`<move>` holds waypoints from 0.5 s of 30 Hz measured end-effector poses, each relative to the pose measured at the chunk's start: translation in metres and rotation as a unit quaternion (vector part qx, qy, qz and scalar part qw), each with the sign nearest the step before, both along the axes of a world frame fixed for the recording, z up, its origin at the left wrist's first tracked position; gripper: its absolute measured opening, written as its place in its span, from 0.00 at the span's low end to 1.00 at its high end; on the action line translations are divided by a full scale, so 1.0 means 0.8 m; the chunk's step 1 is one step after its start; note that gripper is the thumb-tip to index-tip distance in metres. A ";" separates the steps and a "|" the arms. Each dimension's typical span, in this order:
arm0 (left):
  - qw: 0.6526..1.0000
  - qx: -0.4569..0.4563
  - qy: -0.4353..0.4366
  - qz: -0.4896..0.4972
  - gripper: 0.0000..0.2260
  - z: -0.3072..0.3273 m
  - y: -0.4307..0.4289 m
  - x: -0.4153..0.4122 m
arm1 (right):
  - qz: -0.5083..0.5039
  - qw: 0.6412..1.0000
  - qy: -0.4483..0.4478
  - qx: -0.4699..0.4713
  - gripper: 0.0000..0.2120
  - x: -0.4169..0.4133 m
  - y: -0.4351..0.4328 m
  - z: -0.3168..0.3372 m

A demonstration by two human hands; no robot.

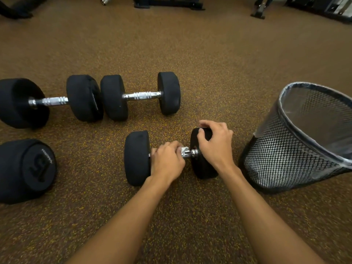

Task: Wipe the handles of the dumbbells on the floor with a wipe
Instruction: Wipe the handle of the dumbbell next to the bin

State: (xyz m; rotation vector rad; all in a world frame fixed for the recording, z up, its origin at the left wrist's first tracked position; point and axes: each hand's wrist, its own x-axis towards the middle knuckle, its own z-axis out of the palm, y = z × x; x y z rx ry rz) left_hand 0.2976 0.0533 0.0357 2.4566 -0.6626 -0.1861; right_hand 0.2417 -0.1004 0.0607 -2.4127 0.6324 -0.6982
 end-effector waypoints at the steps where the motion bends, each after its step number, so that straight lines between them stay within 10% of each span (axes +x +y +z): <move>1: 1.000 0.020 0.012 -0.008 0.12 0.003 -0.001 0.003 | -0.012 1.000 -0.006 -0.002 0.14 0.001 0.000 -0.004; 15: 0.998 0.053 0.031 -0.034 0.13 0.003 -0.014 0.012 | -0.041 0.996 -0.079 0.000 0.08 -0.004 0.005 -0.018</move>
